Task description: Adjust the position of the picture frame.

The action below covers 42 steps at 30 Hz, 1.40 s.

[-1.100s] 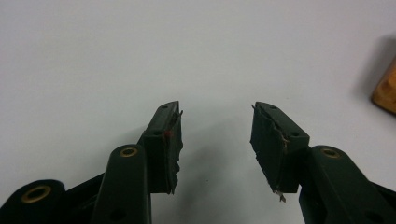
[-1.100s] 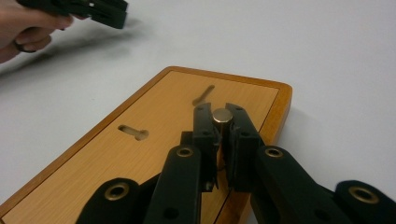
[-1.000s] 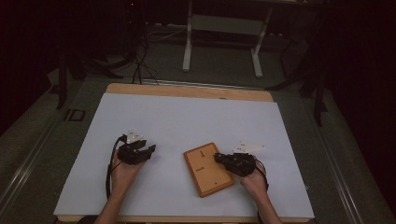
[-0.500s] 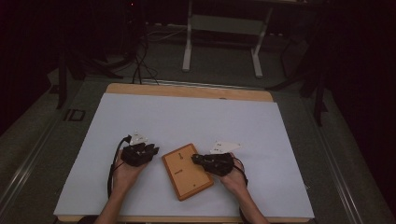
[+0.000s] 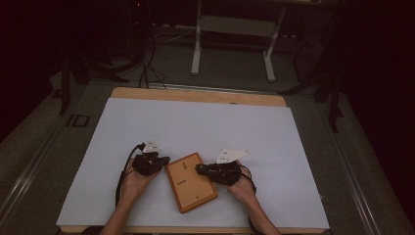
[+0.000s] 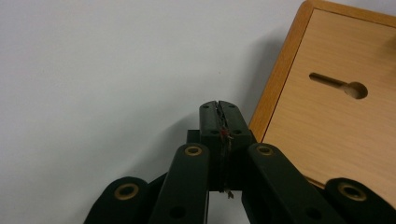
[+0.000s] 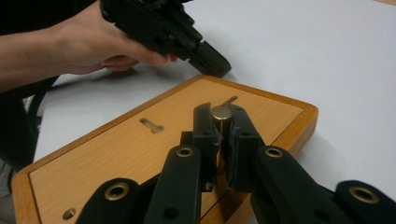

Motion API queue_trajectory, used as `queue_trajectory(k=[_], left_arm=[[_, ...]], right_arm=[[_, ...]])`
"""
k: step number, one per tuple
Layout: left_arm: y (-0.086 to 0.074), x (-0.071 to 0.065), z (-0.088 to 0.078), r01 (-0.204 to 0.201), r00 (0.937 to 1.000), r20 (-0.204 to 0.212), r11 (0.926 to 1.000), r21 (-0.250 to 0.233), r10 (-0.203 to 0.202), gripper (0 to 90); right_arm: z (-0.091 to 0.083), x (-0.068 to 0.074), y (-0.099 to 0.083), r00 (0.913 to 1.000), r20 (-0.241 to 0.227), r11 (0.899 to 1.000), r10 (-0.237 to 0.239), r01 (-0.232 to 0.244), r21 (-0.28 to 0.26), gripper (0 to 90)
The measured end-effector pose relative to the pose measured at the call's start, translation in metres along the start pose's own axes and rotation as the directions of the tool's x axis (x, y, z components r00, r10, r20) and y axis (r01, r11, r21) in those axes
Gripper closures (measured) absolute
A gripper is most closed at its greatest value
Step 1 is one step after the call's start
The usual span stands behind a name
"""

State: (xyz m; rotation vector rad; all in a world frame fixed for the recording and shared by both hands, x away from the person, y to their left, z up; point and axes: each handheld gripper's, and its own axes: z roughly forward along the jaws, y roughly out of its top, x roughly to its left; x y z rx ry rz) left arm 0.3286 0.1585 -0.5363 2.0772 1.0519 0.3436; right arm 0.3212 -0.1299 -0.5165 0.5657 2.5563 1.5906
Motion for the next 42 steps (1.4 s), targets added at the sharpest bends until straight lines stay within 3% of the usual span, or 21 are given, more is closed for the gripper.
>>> queue_trajectory(k=[7,9,11,14,18,27,30,38,42], left_arm=[[0.0,-0.002,0.0,-0.005,0.9997,0.023,0.9998,0.017,0.005,89.7],[-0.001,-0.006,-0.001,-0.037,0.9984,0.043,0.999,0.026,0.036,89.7],[-0.002,-0.012,-0.001,-0.059,0.9966,0.059,0.9975,0.038,0.057,89.8],[-0.005,-0.017,-0.003,-0.062,0.996,0.068,0.997,0.047,0.058,89.8],[-0.009,-0.027,-0.009,-0.073,0.9943,0.082,0.9957,0.057,0.068,89.7],[-0.016,-0.038,-0.019,-0.07,0.9937,0.091,0.9967,0.041,0.066,89.8],[-0.017,-0.04,-0.021,-0.058,0.9936,0.099,0.9979,0.03,0.054,89.8],[-0.018,-0.043,-0.023,-0.071,0.9909,0.117,0.9972,0.024,0.067,89.7],[-0.018,-0.042,-0.023,-0.071,0.9899,0.124,0.9972,0.022,0.068,89.7]], right_arm=[[0.003,-0.001,0.002,0.9998,-0.021,1.0,-0.007,0.007,0.003,84.1],[0.003,-0.006,0.002,0.9998,-0.021,1.0,-0.002,0.003,0.009,84.2],[0.003,-0.011,0.002,0.9999,-0.003,0.999,0.01,-0.01,0.031,84.2],[0.003,-0.012,0.002,0.9999,0.004,0.999,0.011,-0.012,0.035,84.1],[0.003,-0.018,0.004,0.9978,0.064,0.996,0.018,-0.023,0.088,84.0],[0.016,-0.028,0.008,0.9937,0.096,0.994,0.058,-0.066,0.089,84.0],[0.018,-0.032,0.007,0.9942,0.085,0.994,0.067,-0.074,0.084,83.9],[0.025,-0.047,0.003,0.9959,0.05,0.994,0.076,-0.079,0.075,83.7],[0.027,-0.048,0.005,0.9962,0.05,0.994,0.071,-0.075,0.083,83.7]])
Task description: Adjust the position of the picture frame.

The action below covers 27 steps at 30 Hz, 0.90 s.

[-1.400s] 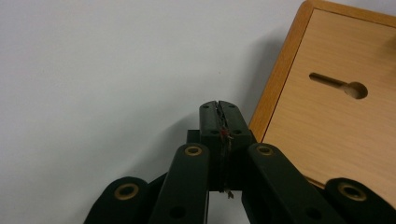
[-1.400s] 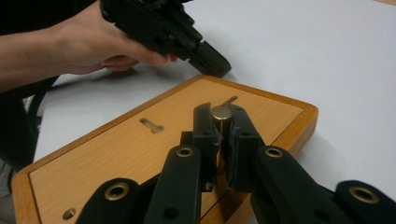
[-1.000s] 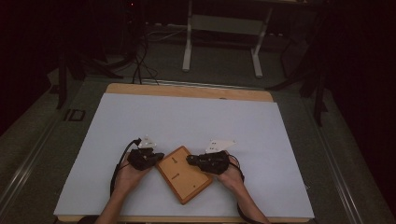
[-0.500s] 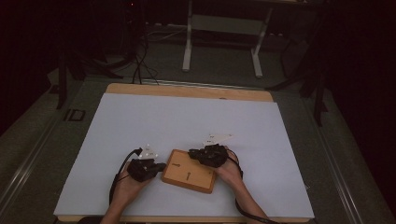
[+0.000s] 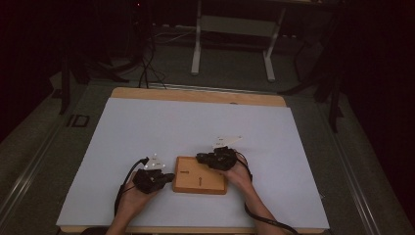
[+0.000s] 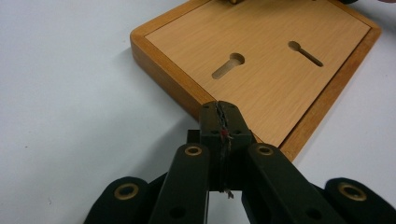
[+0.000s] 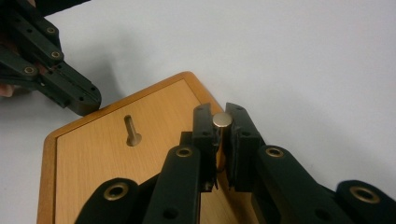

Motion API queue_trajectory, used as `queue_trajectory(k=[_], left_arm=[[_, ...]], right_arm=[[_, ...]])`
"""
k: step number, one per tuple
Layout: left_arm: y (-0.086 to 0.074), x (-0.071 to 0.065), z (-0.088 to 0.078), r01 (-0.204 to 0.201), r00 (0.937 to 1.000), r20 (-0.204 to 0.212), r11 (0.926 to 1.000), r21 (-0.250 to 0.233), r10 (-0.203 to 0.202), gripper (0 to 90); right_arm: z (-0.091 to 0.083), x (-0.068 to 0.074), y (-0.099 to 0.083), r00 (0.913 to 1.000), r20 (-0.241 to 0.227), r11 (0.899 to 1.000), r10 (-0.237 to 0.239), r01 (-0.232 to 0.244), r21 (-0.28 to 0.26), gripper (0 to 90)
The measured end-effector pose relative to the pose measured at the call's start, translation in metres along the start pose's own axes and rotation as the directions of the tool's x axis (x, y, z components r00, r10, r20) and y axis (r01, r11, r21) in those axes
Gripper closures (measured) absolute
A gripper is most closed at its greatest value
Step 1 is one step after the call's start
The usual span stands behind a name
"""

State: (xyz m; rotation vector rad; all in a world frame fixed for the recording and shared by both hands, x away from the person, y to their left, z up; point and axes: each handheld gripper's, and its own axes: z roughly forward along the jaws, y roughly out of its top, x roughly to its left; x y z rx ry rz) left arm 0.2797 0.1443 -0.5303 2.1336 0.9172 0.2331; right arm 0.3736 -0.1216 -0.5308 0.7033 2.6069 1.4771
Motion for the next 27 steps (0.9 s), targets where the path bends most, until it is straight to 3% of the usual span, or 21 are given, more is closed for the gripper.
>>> queue_trajectory(k=[10,27], left_arm=[[0.001,-0.0007,-0.0002,-0.021,0.9998,-0.004,0.9998,0.0,0.021,89.4],[0.0051,0.0027,0.0008,-0.028,0.9983,-0.052,0.9988,-0.041,0.026,78.8]], right_arm=[[0.0022,-0.0046,0.0026,0.9997,-0.026,1.0,-0.002,0.002,0.007,83.4],[0.002,-0.0027,0.0021,0.9999,-0.01,1.0,-0.006,0.006,0.007,83.3]])
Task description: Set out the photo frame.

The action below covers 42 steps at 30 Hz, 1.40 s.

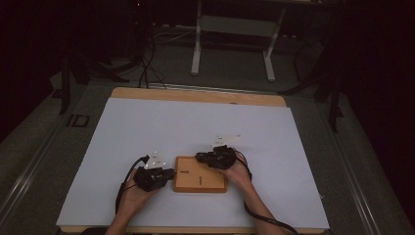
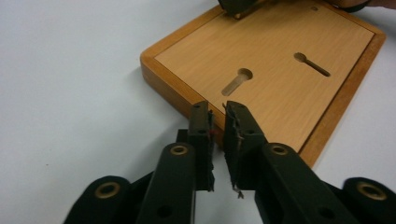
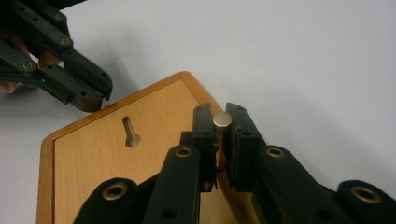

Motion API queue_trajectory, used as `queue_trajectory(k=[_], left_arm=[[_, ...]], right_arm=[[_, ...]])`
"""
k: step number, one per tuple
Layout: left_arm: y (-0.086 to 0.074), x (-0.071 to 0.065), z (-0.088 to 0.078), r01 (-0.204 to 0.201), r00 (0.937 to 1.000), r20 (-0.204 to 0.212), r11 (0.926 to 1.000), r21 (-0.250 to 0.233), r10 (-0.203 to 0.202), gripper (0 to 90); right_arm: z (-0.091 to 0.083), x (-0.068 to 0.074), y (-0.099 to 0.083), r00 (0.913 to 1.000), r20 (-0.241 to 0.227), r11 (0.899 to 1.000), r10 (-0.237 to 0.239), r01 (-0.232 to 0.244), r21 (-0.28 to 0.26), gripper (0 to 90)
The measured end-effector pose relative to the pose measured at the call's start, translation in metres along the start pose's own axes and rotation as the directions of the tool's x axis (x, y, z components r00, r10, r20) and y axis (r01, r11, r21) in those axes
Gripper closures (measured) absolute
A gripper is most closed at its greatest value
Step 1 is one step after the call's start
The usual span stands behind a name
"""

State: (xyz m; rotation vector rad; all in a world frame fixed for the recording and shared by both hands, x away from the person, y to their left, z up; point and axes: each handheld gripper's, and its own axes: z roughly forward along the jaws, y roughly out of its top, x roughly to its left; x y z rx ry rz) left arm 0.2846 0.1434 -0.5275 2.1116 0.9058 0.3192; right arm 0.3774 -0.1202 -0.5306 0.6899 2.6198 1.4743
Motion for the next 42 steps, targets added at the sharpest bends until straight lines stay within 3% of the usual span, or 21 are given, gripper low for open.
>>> queue_trajectory(k=[13,21,36,42], left_arm=[[0.001,0.002,-0.003,0.031,0.9984,-0.047,0.9985,-0.046,-0.033,66.6],[0.002,0.004,-0.003,0.049,0.9978,-0.042,0.9973,-0.055,-0.052,58.7],[0.006,0.006,0.005,0.045,0.9986,-0.027,0.9978,-0.049,-0.047,57.1],[0.01,0.005,0.008,0.042,0.9982,-0.042,0.9985,-0.036,-0.043,58.6]], right_arm=[[-0.002,0.002,-0.001,0.9994,0.035,1.0,0.001,-0.001,0.011,76.5],[-0.006,0.003,-0.002,0.9984,0.057,1.0,0.007,-0.009,0.024,69.3],[-0.035,0.003,-0.012,0.9938,0.111,0.999,0.009,-0.013,0.031,60.7],[-0.045,0.004,-0.017,0.9917,0.129,0.999,0.008,-0.013,0.035,60.1]])
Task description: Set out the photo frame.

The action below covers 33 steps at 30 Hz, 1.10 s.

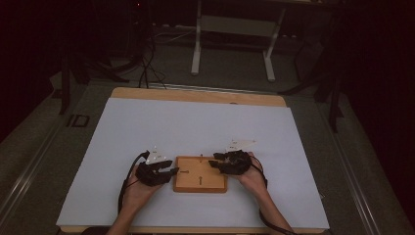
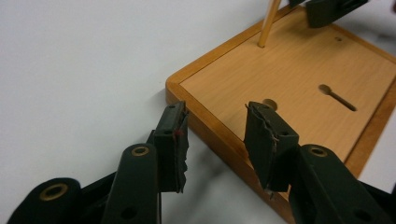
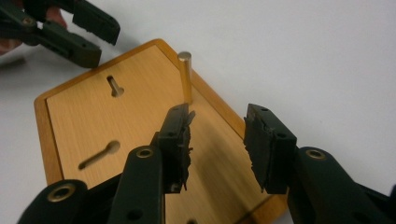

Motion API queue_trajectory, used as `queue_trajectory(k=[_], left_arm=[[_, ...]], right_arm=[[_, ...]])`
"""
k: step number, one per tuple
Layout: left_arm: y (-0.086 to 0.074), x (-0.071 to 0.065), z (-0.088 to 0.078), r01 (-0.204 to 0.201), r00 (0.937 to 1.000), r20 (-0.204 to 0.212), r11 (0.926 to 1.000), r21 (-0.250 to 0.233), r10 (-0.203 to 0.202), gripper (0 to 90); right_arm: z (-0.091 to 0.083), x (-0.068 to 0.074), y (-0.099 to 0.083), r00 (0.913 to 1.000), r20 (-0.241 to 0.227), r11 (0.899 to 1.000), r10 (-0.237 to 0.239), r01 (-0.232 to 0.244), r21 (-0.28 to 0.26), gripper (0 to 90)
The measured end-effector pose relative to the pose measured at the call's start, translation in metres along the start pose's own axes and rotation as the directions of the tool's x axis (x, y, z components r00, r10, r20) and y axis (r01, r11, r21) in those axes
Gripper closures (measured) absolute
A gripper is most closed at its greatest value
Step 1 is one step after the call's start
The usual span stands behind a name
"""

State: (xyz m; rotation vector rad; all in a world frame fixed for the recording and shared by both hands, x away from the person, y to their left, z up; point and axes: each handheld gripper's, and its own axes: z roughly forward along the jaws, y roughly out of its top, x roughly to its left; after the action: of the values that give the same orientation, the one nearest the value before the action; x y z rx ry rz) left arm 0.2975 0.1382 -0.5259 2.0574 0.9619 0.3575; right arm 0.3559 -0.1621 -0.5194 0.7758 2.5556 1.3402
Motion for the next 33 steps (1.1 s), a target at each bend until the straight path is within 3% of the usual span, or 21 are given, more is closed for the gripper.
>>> queue_trajectory(k=[13,23,33], left_arm=[[0.013,-0.004,0.011,-0.008,0.9983,0.058,0.9999,-0.013,0.009,56.6],[0.026,-0.009,0.024,-0.065,0.9946,0.081,0.9979,0.0,0.065,57.1],[0.034,-0.01,0.032,-0.068,0.9955,0.064,0.9975,-0.019,0.069,56.7]], right_arm=[[-0.011,-0.002,-0.017,0.9995,0.018,0.999,0.026,-0.026,0.026,59.6],[-0.025,0.001,-0.024,0.9989,0.038,0.999,0.028,-0.029,0.014,57.0],[-0.037,0.001,-0.034,0.9975,0.058,0.999,0.042,-0.042,0.004,55.5]])
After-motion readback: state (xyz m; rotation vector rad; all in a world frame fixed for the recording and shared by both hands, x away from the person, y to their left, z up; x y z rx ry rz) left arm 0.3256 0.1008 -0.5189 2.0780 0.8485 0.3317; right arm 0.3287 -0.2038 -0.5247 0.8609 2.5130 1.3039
